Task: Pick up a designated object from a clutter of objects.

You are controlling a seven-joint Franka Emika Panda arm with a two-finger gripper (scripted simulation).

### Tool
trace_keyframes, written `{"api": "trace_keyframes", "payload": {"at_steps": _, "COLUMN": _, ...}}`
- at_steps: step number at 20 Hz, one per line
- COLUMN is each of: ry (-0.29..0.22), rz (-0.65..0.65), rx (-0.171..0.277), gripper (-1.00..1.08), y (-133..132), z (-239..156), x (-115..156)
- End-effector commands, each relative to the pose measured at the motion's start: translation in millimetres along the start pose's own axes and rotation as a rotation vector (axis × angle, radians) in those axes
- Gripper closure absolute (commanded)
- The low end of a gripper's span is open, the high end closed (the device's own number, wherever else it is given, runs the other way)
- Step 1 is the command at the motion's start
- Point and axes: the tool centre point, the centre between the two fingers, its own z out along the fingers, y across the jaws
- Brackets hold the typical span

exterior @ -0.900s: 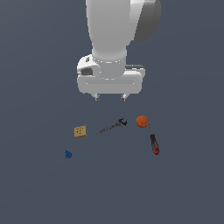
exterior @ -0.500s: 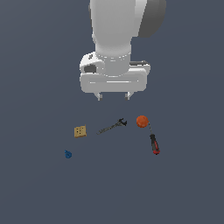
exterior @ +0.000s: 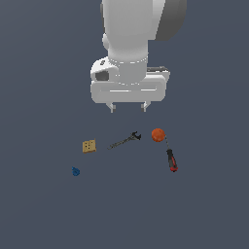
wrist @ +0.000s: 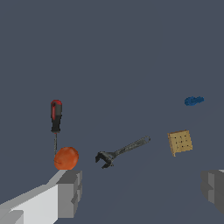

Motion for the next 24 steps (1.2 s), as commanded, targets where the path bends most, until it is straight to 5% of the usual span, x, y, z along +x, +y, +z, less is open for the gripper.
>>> {"api": "trace_keyframes", "payload": {"at_steps": 1, "ry": -0.001, "rz": 0.018, "rx": 0.000, "gripper": -0.92, "y": 0, "z": 5, "x": 0}}
{"api": "trace_keyframes", "payload": {"at_steps": 24, "ry": -0.016, "rz": 0.524, "rx": -0.003, "gripper": -0.92, "y": 6, "z": 123, "x": -17}}
